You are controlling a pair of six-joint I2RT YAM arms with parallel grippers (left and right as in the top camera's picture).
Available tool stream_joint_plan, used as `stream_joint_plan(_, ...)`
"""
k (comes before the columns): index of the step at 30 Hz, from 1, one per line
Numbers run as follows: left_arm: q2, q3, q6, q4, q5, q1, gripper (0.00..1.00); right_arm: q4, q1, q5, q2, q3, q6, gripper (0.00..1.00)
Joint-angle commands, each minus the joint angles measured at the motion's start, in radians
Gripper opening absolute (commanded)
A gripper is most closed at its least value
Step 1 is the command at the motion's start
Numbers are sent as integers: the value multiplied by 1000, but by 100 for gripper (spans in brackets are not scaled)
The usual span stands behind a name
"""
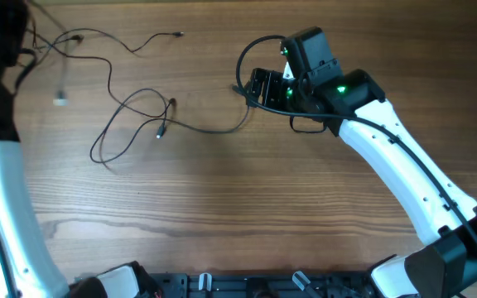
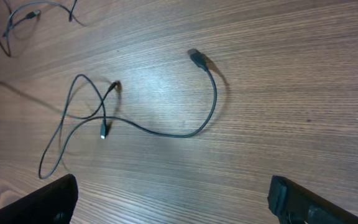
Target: Untangle cables
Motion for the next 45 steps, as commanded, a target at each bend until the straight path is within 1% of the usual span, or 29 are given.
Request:
stream_joint_plan(1,45,6,23,31,206,100,4,6,1,-16,8,2,-19,100)
stream_joint_plan(2,50,6,-8,58,327,121,4,7,1,-16,8,2,-20,100)
stream_joint_plan(3,51,6,-70,115,480,136,4,14,1,-15,8,2,-20,100)
stream_joint_plan(4,51,6,-113,180,583,140,4,23,1,-16,8,2,-19,100)
stream_joint_plan(5,51,6,-161,288,690,140,4,29,1,-19,8,2,-19,100)
stream_joint_plan(6,51,6,-208,378,752,138,4,32,1,-24,8,2,-20,100)
stream_joint_plan(7,51,6,-264,466,774,128,4,33,1,-32,8,2,-19,100)
stream_joint_plan(9,51,6,-396,634,773,98,4,33,1,-34,8,2,-20,100)
stream_joint_plan(10,51,6,-419,686,764,88,4,32,1,-36,8,2,-19,100)
stream_joint_plan(12,52,6,-418,692,726,87,4,31,1,-58,8,2,-20,100)
stream_joint_plan(14,68,6,-414,642,719,90,4,30,1,-69,8,2,-21,100)
stream_joint_plan(15,81,6,-379,616,716,90,4,27,1,-69,8,2,-21,100)
stream_joint_plan(18,119,6,-217,488,633,108,4,19,1,-69,8,2,-20,100)
stream_joint_plan(19,134,6,-127,433,579,116,4,16,1,-69,8,2,-21,100)
stream_joint_plan(21,165,6,1,353,469,133,4,13,1,-69,8,2,-20,100)
stream_joint_plan(22,177,6,36,339,425,138,4,10,1,-69,8,2,-21,100)
stream_joint_plan(24,226,6,164,315,289,156,4,5,1,-68,8,2,-20,100)
stream_joint_plan(26,254,6,240,280,221,163,4,4,1,-68,8,2,-20,100)
stream_joint_plan(28,276,5,299,234,122,166,4,4,1,-68,8,2,-20,100)
stream_joint_plan(29,293,5,325,212,37,168,4,2,1,-68,8,2,-20,100)
stream_joint_plan(30,332,5,372,178,-96,168,4,1,1,-69,8,2,-20,100)
stream_joint_plan(33,378,5,372,142,-223,174,4,-6,1,-69,8,2,-20,100)
stream_joint_plan(35,417,5,368,114,-358,188,4,-15,1,-69,8,2,-20,100)
stream_joint_plan(37,450,5,368,104,-458,208,4,-19,1,-69,8,2,-20,100)
stream_joint_plan(39,472,5,359,103,-485,245,4,-23,1,-68,8,2,-20,100)
stream_joint_plan(41,478,5,306,97,-485,278,4,-23,1,-68,8,2,-20,100)
stream_joint_plan(43,478,5,227,85,-484,317,4,-23,1,-68,8,2,-19,100)
stream_joint_plan(45,483,5,202,70,-484,357,4,-21,1,-68,8,2,-19,100)
